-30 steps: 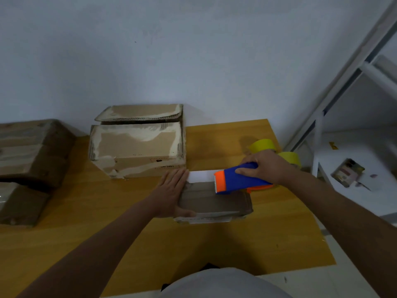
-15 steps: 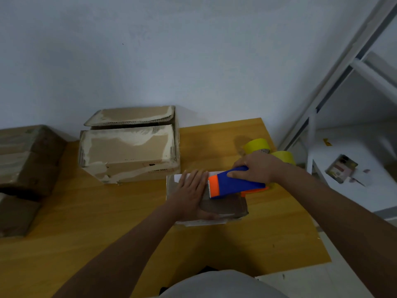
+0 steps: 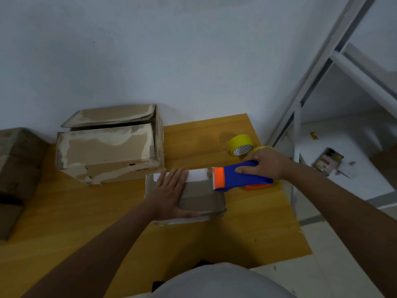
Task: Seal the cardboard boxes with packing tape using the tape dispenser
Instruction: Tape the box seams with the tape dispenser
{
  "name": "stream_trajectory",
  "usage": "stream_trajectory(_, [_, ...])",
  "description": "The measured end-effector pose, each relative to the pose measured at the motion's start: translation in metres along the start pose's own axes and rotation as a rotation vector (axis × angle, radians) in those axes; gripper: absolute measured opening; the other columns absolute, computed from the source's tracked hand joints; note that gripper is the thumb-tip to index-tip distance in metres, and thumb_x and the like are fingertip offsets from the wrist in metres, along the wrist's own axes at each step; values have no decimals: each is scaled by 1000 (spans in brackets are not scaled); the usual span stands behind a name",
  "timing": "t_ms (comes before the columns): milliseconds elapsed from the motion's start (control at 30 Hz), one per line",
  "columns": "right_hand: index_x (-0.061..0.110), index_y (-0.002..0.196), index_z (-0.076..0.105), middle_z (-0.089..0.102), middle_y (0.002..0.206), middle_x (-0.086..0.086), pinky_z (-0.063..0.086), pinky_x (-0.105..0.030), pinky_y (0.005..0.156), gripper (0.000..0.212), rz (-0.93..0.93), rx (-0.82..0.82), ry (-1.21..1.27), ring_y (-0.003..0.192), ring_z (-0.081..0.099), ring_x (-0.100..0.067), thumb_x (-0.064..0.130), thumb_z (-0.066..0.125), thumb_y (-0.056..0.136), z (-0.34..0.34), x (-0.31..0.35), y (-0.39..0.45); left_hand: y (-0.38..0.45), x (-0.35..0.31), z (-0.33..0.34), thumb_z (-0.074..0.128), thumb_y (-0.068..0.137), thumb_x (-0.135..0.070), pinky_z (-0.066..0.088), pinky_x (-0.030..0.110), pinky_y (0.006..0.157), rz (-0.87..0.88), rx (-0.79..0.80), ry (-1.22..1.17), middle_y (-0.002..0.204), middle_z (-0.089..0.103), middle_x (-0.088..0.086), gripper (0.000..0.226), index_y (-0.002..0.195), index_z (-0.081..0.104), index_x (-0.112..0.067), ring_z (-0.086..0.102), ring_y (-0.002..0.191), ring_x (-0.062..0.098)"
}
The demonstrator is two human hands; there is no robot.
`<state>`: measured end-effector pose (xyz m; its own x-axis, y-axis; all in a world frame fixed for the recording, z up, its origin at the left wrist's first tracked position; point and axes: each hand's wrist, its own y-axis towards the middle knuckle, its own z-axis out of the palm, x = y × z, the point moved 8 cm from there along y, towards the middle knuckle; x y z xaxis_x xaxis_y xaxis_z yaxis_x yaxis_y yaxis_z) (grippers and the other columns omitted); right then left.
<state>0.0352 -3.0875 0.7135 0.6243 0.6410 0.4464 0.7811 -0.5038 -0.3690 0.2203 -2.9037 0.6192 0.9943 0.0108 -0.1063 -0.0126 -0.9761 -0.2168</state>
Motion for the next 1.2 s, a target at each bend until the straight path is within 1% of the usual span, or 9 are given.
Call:
stream_trajectory(100, [27, 115, 70, 72, 97, -2, 54, -38, 78, 44, 19, -15, 24, 84, 65, -14, 58, 53, 89, 1, -21, -3, 0, -1, -1, 23, 67, -100, -24, 43, 116, -10, 4, -1, 164, -18, 5, 128, 148, -33, -19, -30, 144, 13])
stream_trajectory(267, [26, 123, 66, 72, 98, -1, 54, -29, 68, 46, 31, -23, 141, 81, 65, -12, 56, 57, 88, 17, -37, -7, -1, -2, -2, 28, 68, -99, -24, 42, 117, -6, 24, -7, 163, -21, 4, 129, 151, -27, -16, -29, 146, 14])
stream_trajectory(433, [24, 125, 65, 71, 103, -5, 57, -41, 79, 49, 31, -29, 159, 89, 66, -18, 55, 57, 89, 24, -46, -8, -1, -2, -2, 25, 68, -99, -22, 46, 118, -18, 82, 24, 156, -38, 6, 130, 147, -33, -13, -34, 144, 17])
stream_trajectory(567, [24, 122, 67, 72, 96, -4, 56, -40, 79, 44, 26, -29, 158, 85, 66, -17, 53, 56, 90, 27, -52, -6, 10, -32, -3, 24, 68, -99, -25, 49, 114, 17, 97, -12, 153, -44, 4, 128, 146, -36, -18, -38, 142, 22])
stream_trajectory(700, [21, 117, 69, 71, 90, -5, 56, -34, 74, 41, 38, -10, 197, 79, 66, -16, 49, 58, 90, 29, -55, -8, 34, -66, -4, 23, 69, -97, -17, 56, 117, 35, 53, 38, 157, -35, 9, 128, 150, -29, -12, -34, 144, 27])
stream_trajectory(867, [29, 106, 68, 70, 86, 4, 56, -27, 67, 31, 48, 47, 348, 75, 67, -9, 52, 58, 88, 50, -44, -18, 21, -50, 2, 23, 71, -97, -8, 57, 120, 109, 44, 47, 161, -26, 7, 125, 151, -28, -16, -29, 147, 25])
stream_trajectory(933, [34, 101, 68, 70, 81, 8, 53, -23, 62, 22, 35, 22, 398, 70, 67, -7, 50, 60, 89, 57, -40, -22, 19, -46, 4, 23, 69, -98, -8, 59, 119, 118, 80, 71, 162, -23, 7, 125, 150, -30, -18, -25, 148, 27])
stream_trajectory(1033, [35, 102, 69, 72, 85, 7, 54, -24, 63, 23, 38, -8, 425, 72, 67, -6, 50, 59, 89, 57, -45, -27, 27, -55, -3, 17, 66, -99, -13, 58, 118, 143, 75, 104, 164, -16, 10, 124, 148, -33, -20, -19, 150, 29])
stream_trajectory(1200, [29, 108, 72, 74, 88, 6, 55, -27, 66, 34, 45, -33, 460, 73, 67, -4, 53, 60, 88, 60, -49, -29, 24, -58, -6, 33, 74, -94, -4, 60, 119, 152, 11, 44, 165, -3, 13, 123, 157, -8, -12, -8, 152, 29])
